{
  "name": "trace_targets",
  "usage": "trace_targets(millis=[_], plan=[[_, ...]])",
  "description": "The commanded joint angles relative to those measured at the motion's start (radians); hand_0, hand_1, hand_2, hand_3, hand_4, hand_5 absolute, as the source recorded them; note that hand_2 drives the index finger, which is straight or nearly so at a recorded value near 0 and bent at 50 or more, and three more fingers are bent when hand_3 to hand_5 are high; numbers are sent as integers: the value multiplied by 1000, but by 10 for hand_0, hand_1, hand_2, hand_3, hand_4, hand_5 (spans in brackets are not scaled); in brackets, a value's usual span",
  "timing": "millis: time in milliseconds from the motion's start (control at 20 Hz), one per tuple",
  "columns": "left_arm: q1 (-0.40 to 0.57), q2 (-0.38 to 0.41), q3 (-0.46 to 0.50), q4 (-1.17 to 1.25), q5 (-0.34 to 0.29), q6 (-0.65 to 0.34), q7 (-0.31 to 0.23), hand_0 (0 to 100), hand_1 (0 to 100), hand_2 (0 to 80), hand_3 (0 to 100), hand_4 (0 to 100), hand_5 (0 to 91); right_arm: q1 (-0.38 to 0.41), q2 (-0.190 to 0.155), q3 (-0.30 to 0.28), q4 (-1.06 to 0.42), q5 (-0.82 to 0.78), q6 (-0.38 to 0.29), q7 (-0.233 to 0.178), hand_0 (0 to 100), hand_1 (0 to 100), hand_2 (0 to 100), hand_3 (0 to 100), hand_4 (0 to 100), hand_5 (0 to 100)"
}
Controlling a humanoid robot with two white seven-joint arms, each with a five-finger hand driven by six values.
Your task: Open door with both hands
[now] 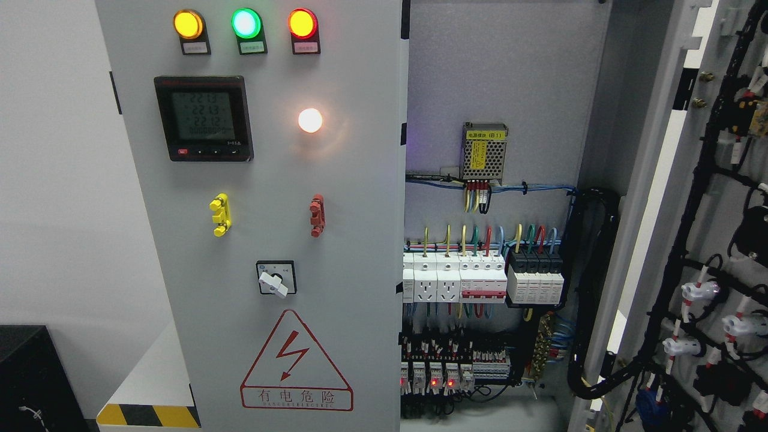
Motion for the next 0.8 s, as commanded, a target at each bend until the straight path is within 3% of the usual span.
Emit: trace_targets(millis=[0, 150, 501, 601, 751], plan=[[1, -9, 25, 2, 0, 2, 1, 0, 0, 0, 0, 0, 0, -161, -45, 73, -318, -6, -71, 2, 0, 0, 0, 0, 0, 0], [1, -9, 25, 2, 0, 0, -1, 0, 0, 0, 0, 0, 0, -287, -4, 71, -313, -6, -27, 1, 0, 0, 0, 0, 0, 0], [0, -9, 25, 3, 0, 0, -1, 0, 0, 0, 0, 0, 0, -623, 93, 61, -225, -24, 410, -1, 0, 0, 0, 0, 0, 0], [1, -9, 25, 3, 0, 0, -1, 0, 0, 0, 0, 0, 0, -695, 118, 45, -162, -96, 462, -1, 0, 0, 0, 0, 0, 0], [1, -9, 25, 3, 0, 0, -1, 0, 0, 0, 0, 0, 0, -760, 121, 24, -109, -205, 505, -1, 0, 0, 0, 0, 0, 0]])
